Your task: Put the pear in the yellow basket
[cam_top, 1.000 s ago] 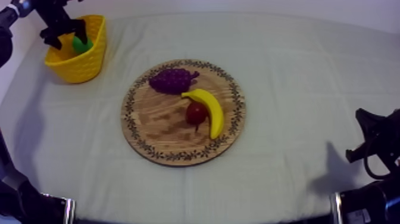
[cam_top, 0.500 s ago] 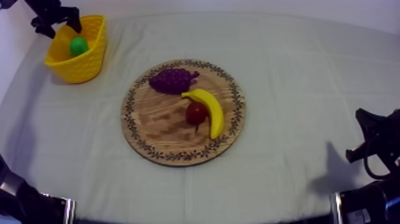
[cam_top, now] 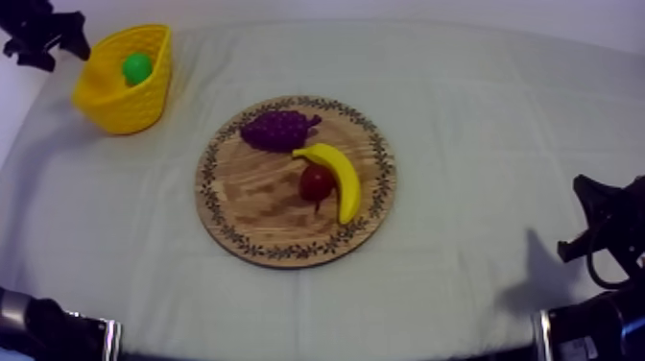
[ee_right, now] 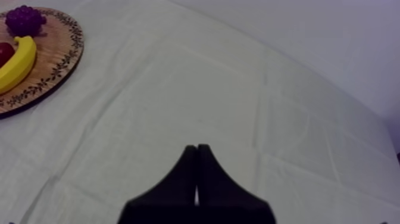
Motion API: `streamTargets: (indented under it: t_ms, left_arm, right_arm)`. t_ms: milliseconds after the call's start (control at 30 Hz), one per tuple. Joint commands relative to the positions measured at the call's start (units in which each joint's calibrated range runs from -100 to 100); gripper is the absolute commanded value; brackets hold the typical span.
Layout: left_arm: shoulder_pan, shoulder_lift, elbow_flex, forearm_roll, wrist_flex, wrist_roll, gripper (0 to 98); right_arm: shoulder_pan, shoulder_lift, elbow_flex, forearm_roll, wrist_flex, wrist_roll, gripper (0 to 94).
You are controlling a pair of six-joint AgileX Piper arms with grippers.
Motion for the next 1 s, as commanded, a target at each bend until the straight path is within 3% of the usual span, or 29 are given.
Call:
streamTargets:
  t_ms: [0, 267, 533, 800, 967]
  left_arm:
    - [-0.1, -7.1, 7.8, 0.44, -0.5, -0.6, 60.5]
    - [-1.5, -20.8, 21.6, 3.45, -6.9, -4.6, 46.8]
    - [-3.0, -37.4, 33.8, 4.75, -21.9, -9.2, 37.2]
    - [0.0, -57.4, 53.7, 2.85, -38.8, -7.3, 25.4]
    - [0.6, -68.8, 64.2, 2.35, -42.8, -5.7, 23.1]
  right_arm:
    - [0.0, 0.0, 0.0, 0.0, 0.0, 0.0, 0.4]
    - [0.0, 0.0, 0.0, 0.0, 0.0, 0.0, 0.4]
    - [0.0, 0.0, 0.0, 0.0, 0.0, 0.0, 0.4]
    - [0.0, 0.0, 0.0, 0.0, 0.0, 0.0, 0.4]
    - [0.0, 0.0, 0.0, 0.0, 0.0, 0.0, 0.4]
